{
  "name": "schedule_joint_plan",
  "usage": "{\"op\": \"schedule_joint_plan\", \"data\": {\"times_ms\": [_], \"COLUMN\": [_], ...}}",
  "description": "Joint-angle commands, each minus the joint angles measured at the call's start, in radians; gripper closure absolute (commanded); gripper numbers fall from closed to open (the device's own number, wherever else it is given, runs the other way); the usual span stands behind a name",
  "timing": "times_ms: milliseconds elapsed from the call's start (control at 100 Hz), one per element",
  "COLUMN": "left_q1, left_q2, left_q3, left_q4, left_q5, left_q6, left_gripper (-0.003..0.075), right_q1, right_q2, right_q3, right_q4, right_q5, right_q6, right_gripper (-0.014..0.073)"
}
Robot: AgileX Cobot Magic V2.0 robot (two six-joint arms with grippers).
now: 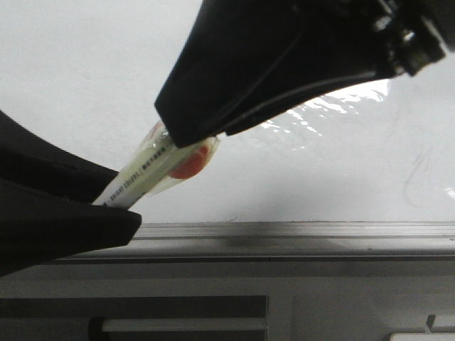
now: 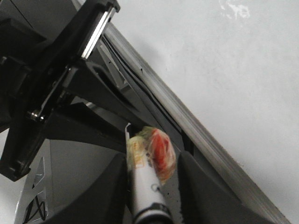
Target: Write number 9 on whiteboard
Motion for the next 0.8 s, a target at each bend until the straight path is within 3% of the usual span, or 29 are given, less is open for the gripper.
{"op": "schedule_joint_plan", "data": {"times_ms": [0, 190, 380, 440, 580, 790], "left_q1": [-0.004, -0.004, -0.004, -0.004, -0.004, 0.008], "left_q2": [-0.013, -0.013, -0.013, -0.013, -0.058, -0.264], "left_q3": [-0.025, -0.025, -0.025, -0.025, -0.025, -0.025], "left_q4": [-0.016, -0.016, -0.021, -0.064, -0.188, -0.294], "left_q5": [-0.074, -0.083, -0.098, -0.094, -0.036, 0.073], "left_q6": [-0.006, -0.006, -0.008, -0.011, -0.011, -0.011], "left_gripper": [0.0741, 0.0719, 0.0419, 0.0369, 0.0363, 0.0363], "right_q1": [0.005, 0.005, 0.005, 0.005, -0.015, -0.141], "right_q2": [0.002, 0.004, 0.004, 0.004, -0.007, -0.060], "right_q3": [-0.036, -0.036, -0.036, -0.036, -0.036, -0.118], "right_q4": [0.009, 0.009, 0.009, 0.009, -0.007, -0.007], "right_q5": [-0.069, -0.084, -0.106, -0.106, -0.106, -0.023], "right_q6": [-0.010, -0.010, -0.010, -0.010, -0.010, -0.008], "right_gripper": [0.0482, 0.0649, 0.0662, 0.0662, 0.0662, 0.0662]}}
